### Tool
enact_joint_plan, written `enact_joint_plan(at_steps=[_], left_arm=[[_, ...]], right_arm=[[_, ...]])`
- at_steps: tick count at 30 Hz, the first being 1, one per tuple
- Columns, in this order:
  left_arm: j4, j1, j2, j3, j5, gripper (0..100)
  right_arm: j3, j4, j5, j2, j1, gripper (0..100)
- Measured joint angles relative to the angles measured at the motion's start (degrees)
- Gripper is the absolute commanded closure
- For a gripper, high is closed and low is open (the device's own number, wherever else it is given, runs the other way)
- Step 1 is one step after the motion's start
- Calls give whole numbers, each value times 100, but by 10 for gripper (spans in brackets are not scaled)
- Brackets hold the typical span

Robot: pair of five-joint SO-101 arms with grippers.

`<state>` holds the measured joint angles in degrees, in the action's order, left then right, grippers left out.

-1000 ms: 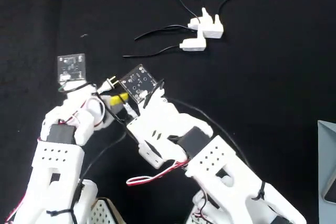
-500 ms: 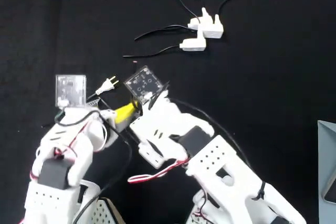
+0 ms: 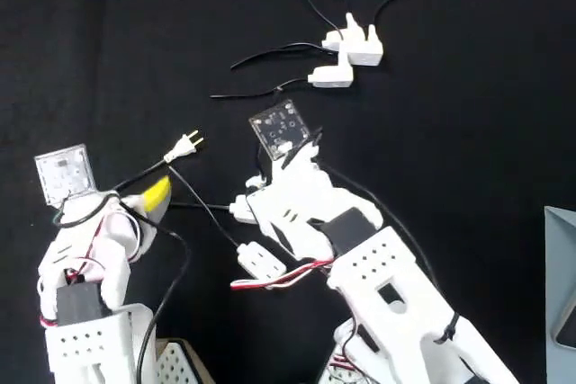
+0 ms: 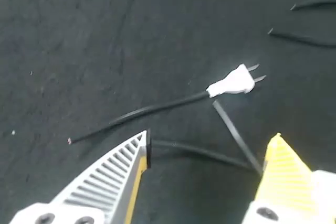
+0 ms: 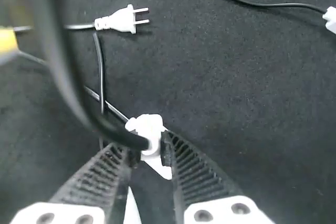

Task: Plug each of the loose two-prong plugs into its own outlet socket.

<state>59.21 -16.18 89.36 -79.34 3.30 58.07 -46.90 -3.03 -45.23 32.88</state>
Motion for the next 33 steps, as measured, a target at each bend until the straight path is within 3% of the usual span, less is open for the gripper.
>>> enact_joint_plan(at_steps=[4,10,14,23,29,33], left_arm=[[-158,-26,0,-141,-580,650],[-176,730,-35,-123,-1169,650],[-176,1187,-624,246,-1468,646],[-176,2295,-3912,2171,-2708,646],[-211,2769,-6163,3578,-3560,646],[-651,2892,-7209,4114,-3930,646]], right_arm=[[0,0,-255,220,-475,987],[-475,0,-677,695,-1705,986],[-536,264,-818,1046,-2066,986],[-536,642,-818,1538,-2171,986],[-536,642,-835,1538,-2409,986],[-536,642,-844,1538,-2470,986]])
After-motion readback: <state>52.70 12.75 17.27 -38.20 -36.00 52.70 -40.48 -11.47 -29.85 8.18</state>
